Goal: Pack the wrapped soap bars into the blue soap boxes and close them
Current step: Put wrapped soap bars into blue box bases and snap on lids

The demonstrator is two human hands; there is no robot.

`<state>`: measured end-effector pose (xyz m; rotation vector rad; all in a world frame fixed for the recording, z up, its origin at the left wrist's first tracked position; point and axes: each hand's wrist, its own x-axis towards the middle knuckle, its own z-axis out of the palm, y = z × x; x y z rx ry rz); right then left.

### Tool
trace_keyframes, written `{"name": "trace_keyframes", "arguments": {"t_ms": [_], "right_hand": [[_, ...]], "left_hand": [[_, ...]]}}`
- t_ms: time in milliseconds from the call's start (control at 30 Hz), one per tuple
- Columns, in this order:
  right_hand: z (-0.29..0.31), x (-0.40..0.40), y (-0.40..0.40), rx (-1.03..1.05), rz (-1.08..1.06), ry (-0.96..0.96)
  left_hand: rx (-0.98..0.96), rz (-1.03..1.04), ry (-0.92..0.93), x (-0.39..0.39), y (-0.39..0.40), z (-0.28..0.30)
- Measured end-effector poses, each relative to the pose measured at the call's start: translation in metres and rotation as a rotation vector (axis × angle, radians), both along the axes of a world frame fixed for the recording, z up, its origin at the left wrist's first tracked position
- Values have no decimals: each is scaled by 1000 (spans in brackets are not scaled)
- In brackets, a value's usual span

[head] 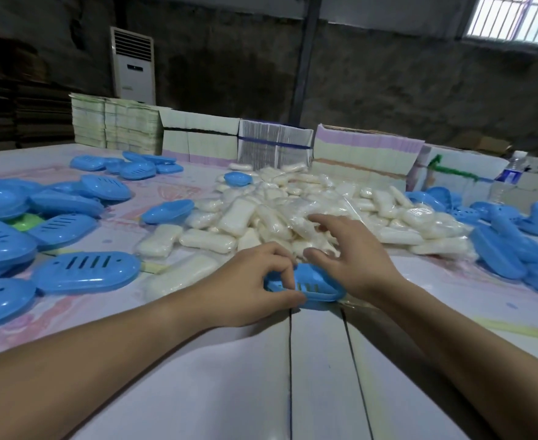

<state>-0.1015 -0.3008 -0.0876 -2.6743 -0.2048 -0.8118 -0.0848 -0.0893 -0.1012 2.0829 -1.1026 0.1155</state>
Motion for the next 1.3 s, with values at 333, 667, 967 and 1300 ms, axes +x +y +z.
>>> {"name": "trace_keyframes", "arguments": {"t_ms": [333,667,967,1300], "right_hand": [[28,24,30,-375,-272,-86],[37,-21,-8,796,-109,236],[19,-27,18,55,-212,218],[35,-41,-35,96,106,591]], "left_hand": [[-91,45,15,3,1,-3],[-123,60,139,8,2,-8],[-85,86,48,6,2,-8],[4,122,84,9,0,-5]]}}
